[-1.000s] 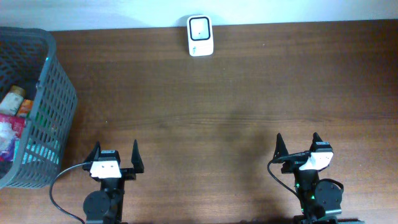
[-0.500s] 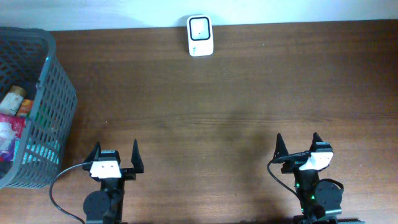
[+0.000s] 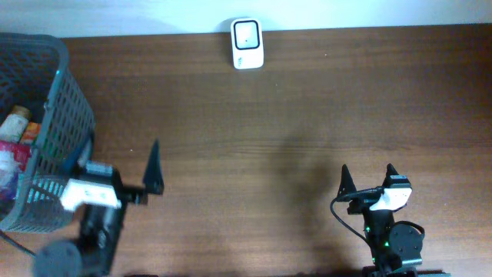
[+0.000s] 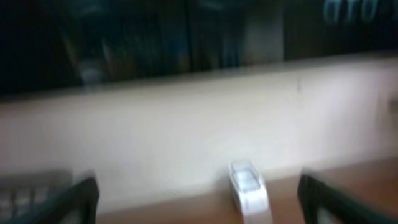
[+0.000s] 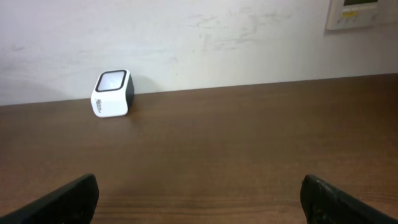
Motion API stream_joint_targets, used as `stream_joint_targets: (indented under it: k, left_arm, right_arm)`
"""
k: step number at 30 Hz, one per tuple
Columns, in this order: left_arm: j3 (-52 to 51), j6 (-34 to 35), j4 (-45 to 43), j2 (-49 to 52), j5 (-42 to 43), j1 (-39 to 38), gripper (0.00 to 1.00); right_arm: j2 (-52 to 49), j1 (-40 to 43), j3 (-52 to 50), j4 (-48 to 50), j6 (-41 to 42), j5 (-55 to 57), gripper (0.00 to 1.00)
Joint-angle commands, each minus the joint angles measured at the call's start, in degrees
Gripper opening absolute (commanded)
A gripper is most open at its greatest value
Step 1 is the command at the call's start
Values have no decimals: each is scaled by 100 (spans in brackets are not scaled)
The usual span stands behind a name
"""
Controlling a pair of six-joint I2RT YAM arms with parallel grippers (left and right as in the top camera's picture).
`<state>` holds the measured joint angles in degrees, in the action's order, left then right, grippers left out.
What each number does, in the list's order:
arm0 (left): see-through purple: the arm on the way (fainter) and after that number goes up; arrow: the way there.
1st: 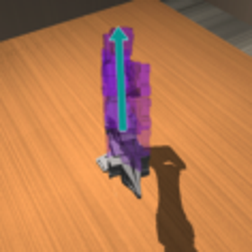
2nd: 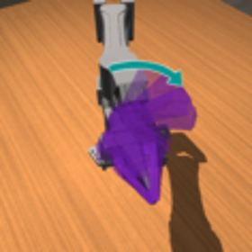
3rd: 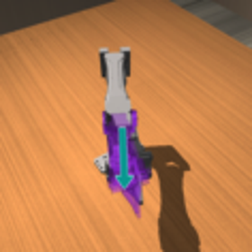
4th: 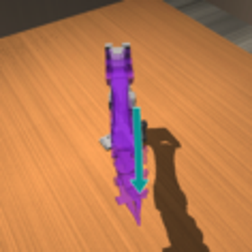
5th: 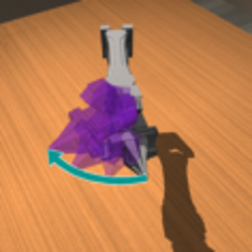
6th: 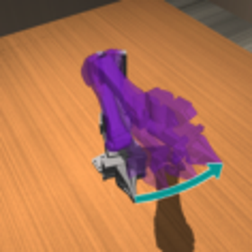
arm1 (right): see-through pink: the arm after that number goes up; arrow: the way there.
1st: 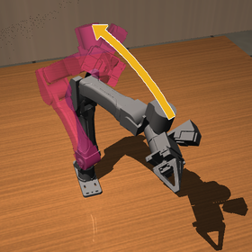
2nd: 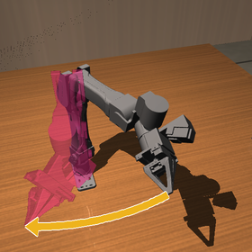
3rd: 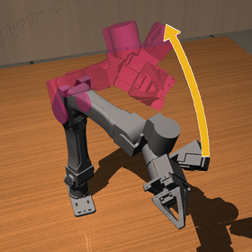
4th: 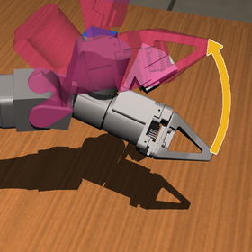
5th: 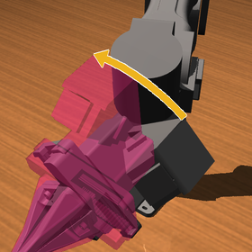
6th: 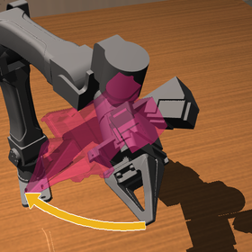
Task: Scan the item barcode
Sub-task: 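Grasp the red-purple wrapped package in the basket with the left gripper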
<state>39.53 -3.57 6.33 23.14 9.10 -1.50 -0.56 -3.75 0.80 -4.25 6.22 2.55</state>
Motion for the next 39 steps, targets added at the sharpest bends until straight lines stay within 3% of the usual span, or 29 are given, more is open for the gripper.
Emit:
stream_joint_targets:
  k: [1, 4, 5, 7, 8, 11, 13, 15, 17, 18, 23, 27, 30, 35, 37, 38, 39]
  left_arm:
    - [2457, -474, 1840, 1779, 1130, -11, 99]
    - [5095, 442, 3707, 3812, -120, 210, 99]
    - [7093, 664, 5366, 5296, -46, 671, 99]
    - [8244, 439, 6317, 6494, 304, 918, 99]
    - [8262, 452, 6275, 6776, 107, 1012, 99]
    - [8262, 2426, 6002, 7213, -791, 2076, 99]
    - [8262, 2693, 5895, 7305, -1023, 2704, 100]
    - [8260, 2691, 5980, 7407, -2214, 3123, 100]
    - [8253, 2699, 6240, 7718, -3193, 3206, 96]
    - [8242, 2848, 6365, 7925, -3215, 3204, 96]
    - [8240, 5062, 7466, 9350, -4745, 3241, 99]
    - [8240, 5167, 7064, 10292, -4756, 3294, 99]
    - [8240, 5650, 6653, 10935, -4964, 3318, 99]
    - [8240, 5650, 6151, 11193, -5025, 3348, 99]
    - [8238, 5648, 6153, 11256, -5099, 3421, 86]
    - [8238, 5648, 6186, 11274, -5097, 3436, 60]
    - [8238, 5648, 6214, 11283, -5095, 3436, 54]
  right_arm:
    - [35, -26, -48, -17, 20, 72, 99]
    - [35, -26, -48, -17, 17, 72, 99]
    - [35, -26, -48, -17, 17, 72, 99]
    - [35, -26, -48, -17, 20, 72, 99]
    - [35, -26, -48, -17, 20, 72, 99]
    - [35, -26, -48, -17, 20, 72, 99]
    - [35, -26, -48, -17, 17, 72, 99]
    - [35, -26, -48, -17, 17, 72, 99]
    - [35, -26, -48, -17, 20, 72, 99]
    - [35, -26, -48, -17, 17, 72, 99]
    - [35, -26, -48, -17, 20, 72, 99]
    - [35, -26, -48, -17, 20, 72, 99]
    - [35, -26, -48, -17, 17, 72, 99]
    - [35, -26, -48, -17, 20, 72, 99]
    - [35, -26, -48, -17, 20, 72, 99]
    - [35, -26, -48, -17, 20, 72, 99]
    - [35, -26, -48, -17, 20, 72, 99]
